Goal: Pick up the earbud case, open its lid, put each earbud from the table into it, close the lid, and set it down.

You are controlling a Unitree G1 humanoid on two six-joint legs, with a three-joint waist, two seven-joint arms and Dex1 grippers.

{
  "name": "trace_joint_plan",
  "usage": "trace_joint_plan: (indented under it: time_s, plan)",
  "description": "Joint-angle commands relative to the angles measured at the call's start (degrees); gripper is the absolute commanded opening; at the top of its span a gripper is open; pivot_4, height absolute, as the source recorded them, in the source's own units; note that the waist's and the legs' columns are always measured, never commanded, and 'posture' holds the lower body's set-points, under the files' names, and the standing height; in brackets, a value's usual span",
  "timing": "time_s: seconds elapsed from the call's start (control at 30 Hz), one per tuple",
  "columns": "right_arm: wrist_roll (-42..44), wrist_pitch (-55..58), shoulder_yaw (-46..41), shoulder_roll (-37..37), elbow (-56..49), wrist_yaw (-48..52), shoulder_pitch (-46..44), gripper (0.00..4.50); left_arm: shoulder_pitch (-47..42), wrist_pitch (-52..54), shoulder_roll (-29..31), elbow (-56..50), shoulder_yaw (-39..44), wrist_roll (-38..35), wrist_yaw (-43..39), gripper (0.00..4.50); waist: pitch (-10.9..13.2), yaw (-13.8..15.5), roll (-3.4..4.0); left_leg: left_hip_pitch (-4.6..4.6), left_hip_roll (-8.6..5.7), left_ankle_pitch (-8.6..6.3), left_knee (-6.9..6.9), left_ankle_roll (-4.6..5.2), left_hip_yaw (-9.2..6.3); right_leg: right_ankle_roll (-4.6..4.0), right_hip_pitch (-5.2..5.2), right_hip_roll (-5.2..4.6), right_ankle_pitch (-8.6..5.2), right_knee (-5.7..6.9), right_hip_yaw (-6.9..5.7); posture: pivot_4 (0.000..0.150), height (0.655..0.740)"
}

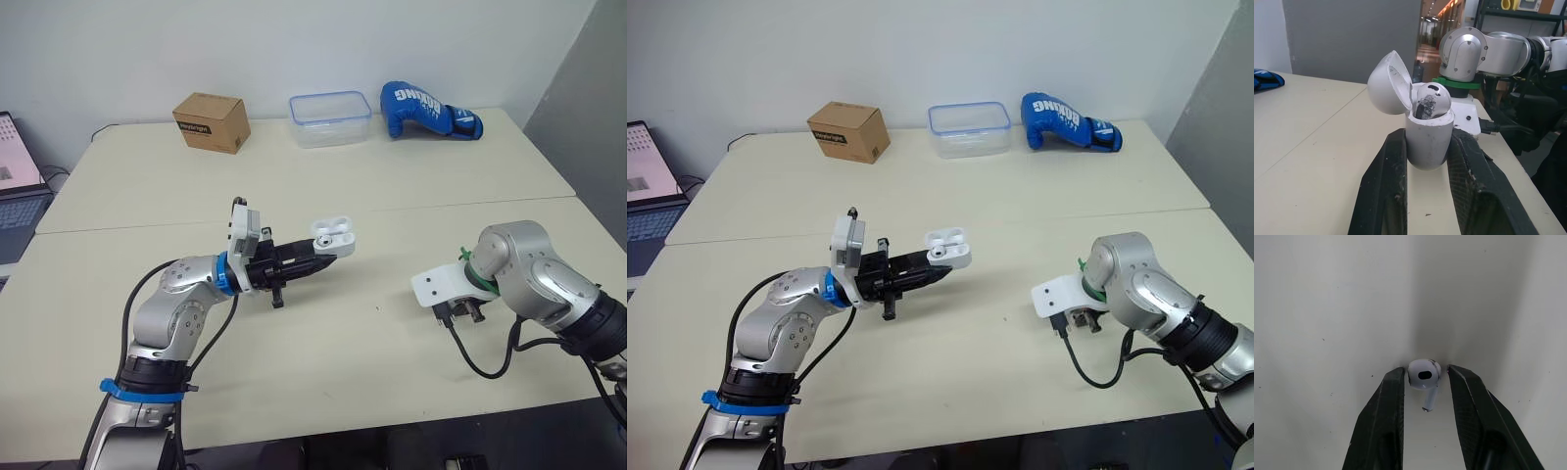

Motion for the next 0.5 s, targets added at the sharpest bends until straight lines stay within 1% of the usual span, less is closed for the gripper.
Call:
trace_joint_plan:
  time_s: [0.03, 0.43, 0.5]
  plan:
    - [-0.28, -0.35, 0.01, -0.81, -1.39, 3.63, -1.03, 1.43, -0.11, -0.94, -0.34, -1.72, 0.19, -0.15, 0.25, 0.76, 0.0, 0.0, 0.0, 0.0, 0.0, 0.0, 0.0, 0.0, 0.0, 0.0, 0.0, 0.0, 0.0, 0.0, 0.0, 0.15, 0.7307]
    - [-1.03, -0.27, 1.0, -1.0, -3.18, 3.63, -0.48, 1.43, -0.28, -1.08, -0.25, -1.61, 0.11, -0.02, 0.44, 0.76, 0.0, 0.01, 0.0, 0.0, 0.0, 0.0, 0.0, 0.0, 0.0, 0.0, 0.0, 0.0, 0.0, 0.0, 0.0, 0.15, 0.7307]
    - [-1.06, -0.4, 1.08, -1.13, -3.28, 3.63, -0.43, 1.04, -0.31, -1.09, -0.24, -1.59, 0.11, 0.02, 0.47, 0.76, 0.0, 0.01, 0.0, 0.0, 0.0, 0.0, 0.0, 0.0, 0.0, 0.0, 0.0, 0.0, 0.0, 0.0, 0.0, 0.15, 0.7307]
